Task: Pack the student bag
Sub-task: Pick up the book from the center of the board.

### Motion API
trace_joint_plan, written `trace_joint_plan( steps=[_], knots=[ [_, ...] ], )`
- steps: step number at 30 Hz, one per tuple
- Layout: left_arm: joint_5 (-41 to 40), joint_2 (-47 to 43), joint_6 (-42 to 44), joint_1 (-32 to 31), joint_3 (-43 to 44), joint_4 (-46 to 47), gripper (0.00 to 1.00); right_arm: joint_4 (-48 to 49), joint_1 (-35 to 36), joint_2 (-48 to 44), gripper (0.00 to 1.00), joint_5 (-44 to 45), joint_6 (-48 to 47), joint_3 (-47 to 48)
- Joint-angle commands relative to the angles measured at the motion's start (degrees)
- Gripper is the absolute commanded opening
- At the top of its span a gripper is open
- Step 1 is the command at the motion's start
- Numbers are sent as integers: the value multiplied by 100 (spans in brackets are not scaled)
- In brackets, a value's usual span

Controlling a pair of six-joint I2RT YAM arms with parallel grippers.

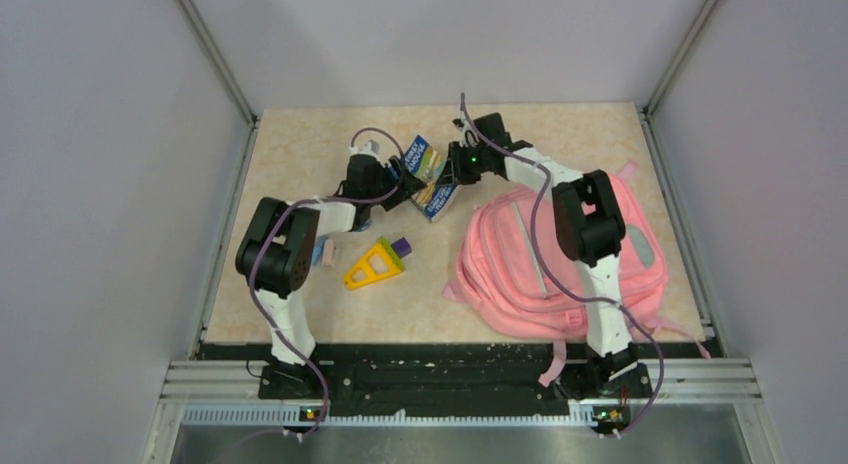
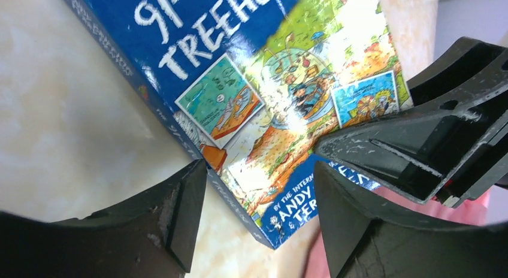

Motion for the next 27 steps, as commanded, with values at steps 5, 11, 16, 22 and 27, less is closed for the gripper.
trace_joint_plan(
  steps=[5, 11, 16, 22, 27],
  knots=[
    [277, -2298, 662, -59, -476, -135, 77, 1640, 170, -2880, 0, 956, 484, -1683],
    [795, -4015, 569, -59, -1401, -62, 81, 2723, 186, -4696, 0, 1062, 898, -3264],
    [1155, -5423, -37, -110, -2499, 507, 86, 3594, 477, -6152, 0, 1031, 1434, -4721],
    [1653, -6377, -726, -176, -3375, 1597, 91, 3908, 1326, -7406, 0, 1606, 1553, -5512],
    [1807, -6476, -721, -424, -3342, 1685, 92, 3993, 1957, -7586, 0, 1753, 1582, -5588]
  ],
)
